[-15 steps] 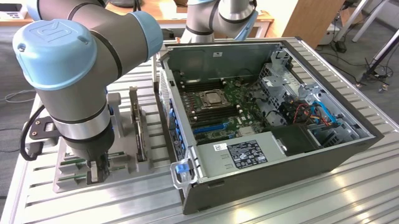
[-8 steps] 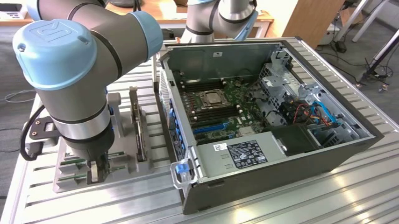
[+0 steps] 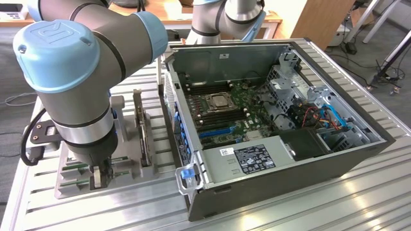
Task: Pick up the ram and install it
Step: 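Pick up the ram and move it above insertion slot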
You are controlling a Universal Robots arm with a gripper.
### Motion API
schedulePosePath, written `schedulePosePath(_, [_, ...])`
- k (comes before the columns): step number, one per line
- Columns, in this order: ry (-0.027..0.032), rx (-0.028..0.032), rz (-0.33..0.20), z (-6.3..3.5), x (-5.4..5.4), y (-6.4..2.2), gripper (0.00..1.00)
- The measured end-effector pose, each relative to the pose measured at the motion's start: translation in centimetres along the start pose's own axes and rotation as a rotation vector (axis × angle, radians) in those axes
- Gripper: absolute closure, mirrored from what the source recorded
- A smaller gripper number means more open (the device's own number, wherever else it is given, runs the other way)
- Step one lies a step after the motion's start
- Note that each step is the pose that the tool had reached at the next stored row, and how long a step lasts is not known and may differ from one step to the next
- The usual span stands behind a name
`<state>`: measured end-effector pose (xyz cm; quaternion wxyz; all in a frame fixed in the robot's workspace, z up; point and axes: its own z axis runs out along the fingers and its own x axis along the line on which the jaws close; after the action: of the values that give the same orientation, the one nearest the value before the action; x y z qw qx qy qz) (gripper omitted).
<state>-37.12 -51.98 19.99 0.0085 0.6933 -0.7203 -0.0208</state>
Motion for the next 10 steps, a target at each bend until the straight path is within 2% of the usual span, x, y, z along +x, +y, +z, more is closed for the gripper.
schedulePosePath(7, [0.0000, 0.0000, 0.000, 0.00, 0.00, 0.00, 0.81])
schedulePosePath(8, [0.0000, 0.0000, 0.000, 0.00, 0.00, 0.00, 0.82])
schedulePosePath(9, [0.0000, -0.0001, 0.000, 0.00, 0.00, 0.00, 0.88])
schedulePosePath(10, [0.0000, 0.0000, 0.000, 0.00, 0.00, 0.00, 0.88])
